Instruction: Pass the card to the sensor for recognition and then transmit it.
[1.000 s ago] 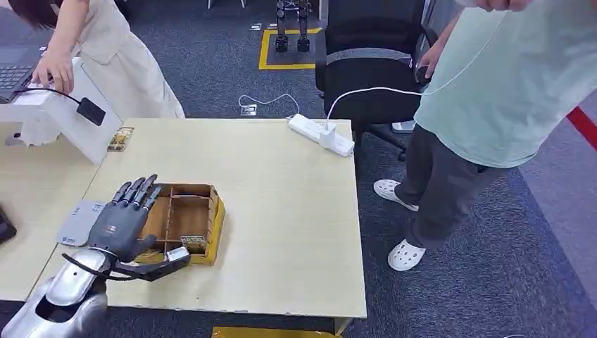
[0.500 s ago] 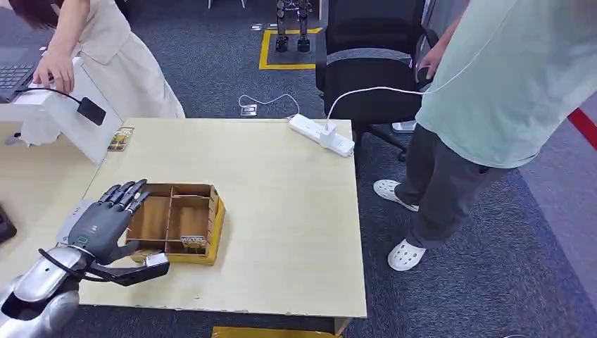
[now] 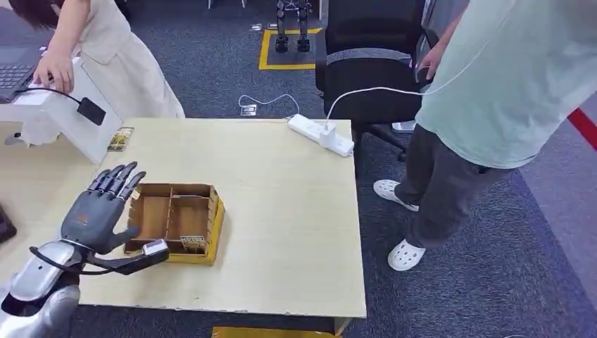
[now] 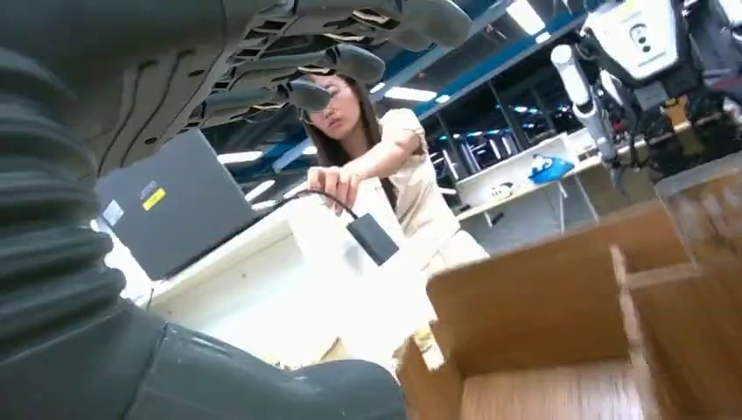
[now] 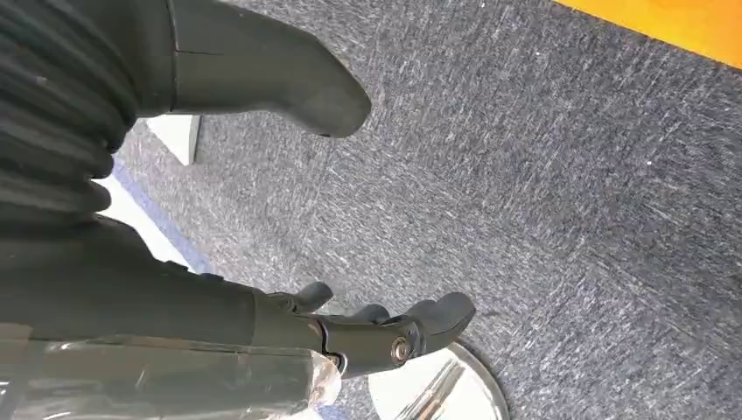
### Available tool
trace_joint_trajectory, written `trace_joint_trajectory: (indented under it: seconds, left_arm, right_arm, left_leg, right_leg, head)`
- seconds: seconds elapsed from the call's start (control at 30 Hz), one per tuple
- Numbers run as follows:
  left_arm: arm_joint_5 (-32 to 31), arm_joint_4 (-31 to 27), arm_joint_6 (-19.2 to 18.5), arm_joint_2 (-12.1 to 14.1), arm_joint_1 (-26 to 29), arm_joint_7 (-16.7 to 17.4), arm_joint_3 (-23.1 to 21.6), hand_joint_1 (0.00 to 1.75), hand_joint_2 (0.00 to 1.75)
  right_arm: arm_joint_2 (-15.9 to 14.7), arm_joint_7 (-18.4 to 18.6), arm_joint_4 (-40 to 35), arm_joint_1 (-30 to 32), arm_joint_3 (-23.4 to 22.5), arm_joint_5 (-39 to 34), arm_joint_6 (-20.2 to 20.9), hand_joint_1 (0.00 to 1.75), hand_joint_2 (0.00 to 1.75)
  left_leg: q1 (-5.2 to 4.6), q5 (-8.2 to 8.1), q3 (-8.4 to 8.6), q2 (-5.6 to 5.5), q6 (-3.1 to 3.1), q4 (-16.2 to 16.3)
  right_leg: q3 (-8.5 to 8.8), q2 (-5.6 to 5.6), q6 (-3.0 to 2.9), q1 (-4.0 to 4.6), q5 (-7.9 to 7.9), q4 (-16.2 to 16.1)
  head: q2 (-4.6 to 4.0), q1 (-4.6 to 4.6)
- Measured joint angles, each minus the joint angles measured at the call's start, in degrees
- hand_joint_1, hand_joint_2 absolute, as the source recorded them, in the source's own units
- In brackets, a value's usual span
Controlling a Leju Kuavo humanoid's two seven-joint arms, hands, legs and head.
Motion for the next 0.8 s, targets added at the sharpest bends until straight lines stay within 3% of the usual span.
trace_joint_trajectory:
  seconds: [0.1, 0.33, 0.47, 0.53, 0.67, 0.8]
  left_arm:
    - [1.3, -0.9, -0.5, 0.7, 0.0, -0.2, 1.5, 0.00, 1.75]
    - [8.6, -3.1, -7.7, 5.0, 0.6, -3.8, 5.0, 0.00, 1.75]
    - [19.5, -5.9, -15.5, 12.5, 5.2, -6.3, 8.3, 0.00, 1.75]
    - [22.6, -7.5, -17.7, 15.7, 8.2, -7.3, 11.1, 0.00, 1.75]
    - [32.2, -12.3, -25.0, 24.2, 18.0, -8.5, 20.1, 0.00, 1.75]
    - [40.4, -18.1, -31.8, 28.6, 27.7, -9.3, 31.6, 0.00, 1.75]
  right_arm:
    - [0.0, 0.0, 0.0, 0.0, -0.2, 0.1, 0.0, 0.00, 1.75]
    - [0.0, -0.5, 0.0, 0.0, -0.9, 0.3, 0.0, 0.00, 1.75]
    - [0.0, -0.9, 0.0, 0.1, -1.1, 0.9, 0.0, 0.00, 1.75]
    - [0.0, -0.9, 0.0, 0.1, -1.3, 1.1, 0.1, 0.00, 1.75]
    - [-0.1, -1.0, 0.0, 0.1, -1.4, 1.4, 0.2, 0.00, 1.75]
    - [-0.2, -1.1, 0.0, 0.0, -1.8, 1.8, 0.4, 0.00, 1.75]
  left_leg:
    - [0.01, 0.00, -0.01, 0.00, 0.00, 0.0]
    - [0.06, 0.01, -0.05, 0.01, -0.02, 0.0]
    - [0.16, -0.01, -0.02, 0.17, -0.08, 0.0]
    - [0.18, -0.02, -0.04, 0.14, -0.08, 0.0]
    - [0.22, -0.03, -0.04, 0.13, -0.11, 0.0]
    - [0.22, -0.03, -0.06, 0.02, -0.11, 0.0]
  right_leg:
    - [0.00, 0.00, 0.00, 0.01, 0.00, 0.0]
    - [0.02, 0.01, 0.00, 0.04, 0.00, 0.0]
    - [-0.03, 0.19, -0.03, 0.15, 0.00, 0.0]
    - [-0.03, 0.15, -0.08, 0.17, -0.04, 0.0]
    - [-0.03, 0.14, -0.11, 0.21, -0.06, 0.0]
    - [0.01, 0.01, -0.11, 0.20, -0.10, 0.0]
  head:
    - [0.00, 0.04]
    - [0.00, 0.07]
    - [0.00, 0.07]
    - [0.00, 0.09]
    - [0.00, 0.04]
    - [0.00, 0.02]
